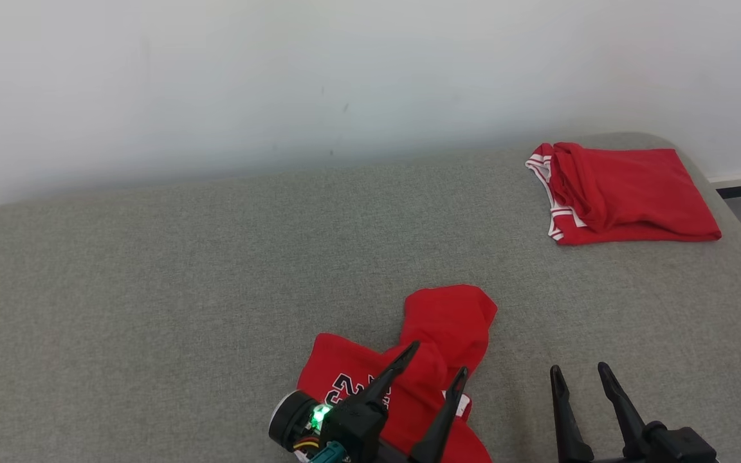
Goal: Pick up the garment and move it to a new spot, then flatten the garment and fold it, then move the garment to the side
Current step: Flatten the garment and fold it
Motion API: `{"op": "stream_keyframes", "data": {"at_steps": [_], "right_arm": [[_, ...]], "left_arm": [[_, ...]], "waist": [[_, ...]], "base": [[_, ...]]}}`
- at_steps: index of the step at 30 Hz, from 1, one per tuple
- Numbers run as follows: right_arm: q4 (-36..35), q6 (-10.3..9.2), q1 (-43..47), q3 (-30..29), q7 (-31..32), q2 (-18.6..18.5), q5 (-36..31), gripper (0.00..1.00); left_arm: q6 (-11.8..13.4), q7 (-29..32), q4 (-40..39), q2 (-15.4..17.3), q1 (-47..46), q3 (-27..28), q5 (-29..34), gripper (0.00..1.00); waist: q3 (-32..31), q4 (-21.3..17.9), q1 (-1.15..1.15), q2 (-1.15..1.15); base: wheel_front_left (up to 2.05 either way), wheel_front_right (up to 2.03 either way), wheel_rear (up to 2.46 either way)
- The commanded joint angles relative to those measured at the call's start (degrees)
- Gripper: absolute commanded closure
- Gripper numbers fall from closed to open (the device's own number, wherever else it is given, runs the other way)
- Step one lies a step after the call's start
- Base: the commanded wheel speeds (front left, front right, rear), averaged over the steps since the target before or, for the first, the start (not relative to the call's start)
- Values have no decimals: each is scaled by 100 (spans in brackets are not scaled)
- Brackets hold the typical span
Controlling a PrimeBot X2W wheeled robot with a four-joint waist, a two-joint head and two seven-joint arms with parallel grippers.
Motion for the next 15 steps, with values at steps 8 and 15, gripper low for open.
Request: {"op": "stream_keyframes", "data": {"at_steps": [8, 15], "right_arm": [[10, -15, 72, 2, 0, 6, 4, 0], [-2, -15, 111, 23, 0, 6, 19, 0]], "left_arm": [[21, -16, 90, 8, 144, 90, 46, 0], [62, -16, 182, 7, 182, 228, 69, 0]], "waist": [[-94, 88, 0, 0], [-131, 160, 0, 0]], "base": [[0, 0, 0], [0, 0, 0]]}}
